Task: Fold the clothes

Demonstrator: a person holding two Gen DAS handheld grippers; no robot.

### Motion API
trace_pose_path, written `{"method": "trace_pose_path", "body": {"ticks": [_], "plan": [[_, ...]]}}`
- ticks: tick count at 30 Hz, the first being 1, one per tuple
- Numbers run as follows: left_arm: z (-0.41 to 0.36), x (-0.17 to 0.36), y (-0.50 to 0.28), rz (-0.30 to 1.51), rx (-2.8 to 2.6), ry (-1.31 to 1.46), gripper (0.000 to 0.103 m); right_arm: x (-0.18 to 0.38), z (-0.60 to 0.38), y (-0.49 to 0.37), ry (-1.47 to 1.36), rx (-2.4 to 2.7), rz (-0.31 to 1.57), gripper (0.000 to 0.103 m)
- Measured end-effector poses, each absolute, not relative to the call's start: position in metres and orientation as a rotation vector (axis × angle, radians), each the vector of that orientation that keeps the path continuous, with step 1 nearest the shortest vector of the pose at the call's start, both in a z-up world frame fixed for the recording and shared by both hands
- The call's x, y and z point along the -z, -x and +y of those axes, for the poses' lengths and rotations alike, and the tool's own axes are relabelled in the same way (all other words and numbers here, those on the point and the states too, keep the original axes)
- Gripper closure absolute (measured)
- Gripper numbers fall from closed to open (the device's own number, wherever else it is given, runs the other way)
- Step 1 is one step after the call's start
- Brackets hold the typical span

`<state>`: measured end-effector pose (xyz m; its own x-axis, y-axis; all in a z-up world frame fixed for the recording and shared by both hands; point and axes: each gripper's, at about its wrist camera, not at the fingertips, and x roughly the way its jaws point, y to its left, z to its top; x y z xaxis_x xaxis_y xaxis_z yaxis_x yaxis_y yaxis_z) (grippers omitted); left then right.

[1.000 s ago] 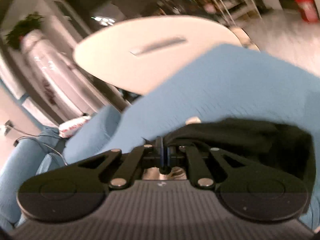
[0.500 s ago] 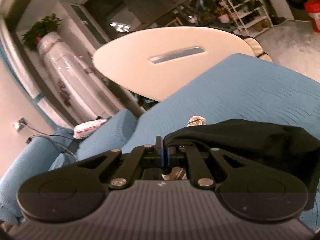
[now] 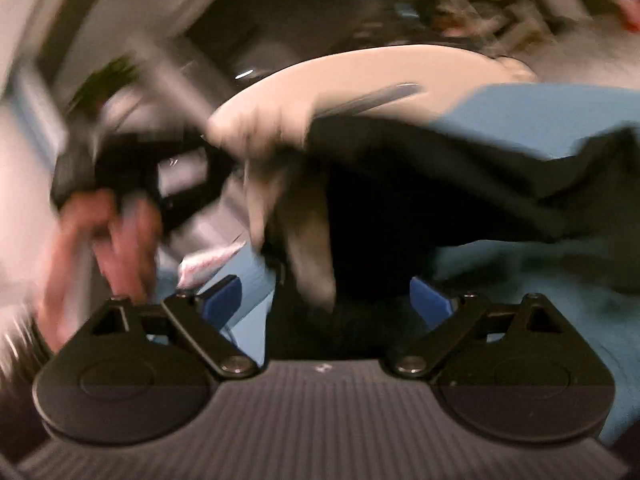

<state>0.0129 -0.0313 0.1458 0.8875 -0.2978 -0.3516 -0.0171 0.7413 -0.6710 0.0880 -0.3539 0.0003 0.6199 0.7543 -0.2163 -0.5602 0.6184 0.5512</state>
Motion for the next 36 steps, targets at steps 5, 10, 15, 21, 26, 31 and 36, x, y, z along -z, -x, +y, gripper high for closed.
{"method": "trace_pose_path", "body": {"ticks": [5, 10, 15, 21, 26, 31, 36], "plan": [[0.02, -0.169, 0.028, 0.308, 0.157, 0.845, 0.1, -0.007, -0.289, -0.102, -0.283, -0.866, 0.483, 0.025], [0.075, -0.206, 0.114, 0.09, 0.091, 0.864, 0.1, -0.041, -0.256, -0.105, -0.149, -0.895, 0.587, 0.094], [0.085, -0.259, 0.211, -0.17, 0.139, 0.801, 0.1, -0.186, -0.294, -0.054, 0.061, -0.727, 0.068, 0.095], [0.007, -0.335, 0.339, -0.653, 0.185, 0.602, 0.099, -0.322, -0.336, 0.08, 0.185, -0.606, -0.652, 0.094], [-0.007, -0.343, 0.334, -0.584, 0.186, 0.657, 0.098, -0.346, -0.363, 0.047, 0.141, -0.771, -0.462, 0.093], [0.036, -0.278, 0.246, -0.214, 0.143, 1.03, 0.098, -0.313, -0.374, -0.045, 0.088, -0.94, -0.001, 0.093], [0.054, -0.217, 0.207, -0.01, 0.116, 1.175, 0.099, -0.285, -0.385, -0.058, 0.145, -0.903, 0.082, 0.093]]}}
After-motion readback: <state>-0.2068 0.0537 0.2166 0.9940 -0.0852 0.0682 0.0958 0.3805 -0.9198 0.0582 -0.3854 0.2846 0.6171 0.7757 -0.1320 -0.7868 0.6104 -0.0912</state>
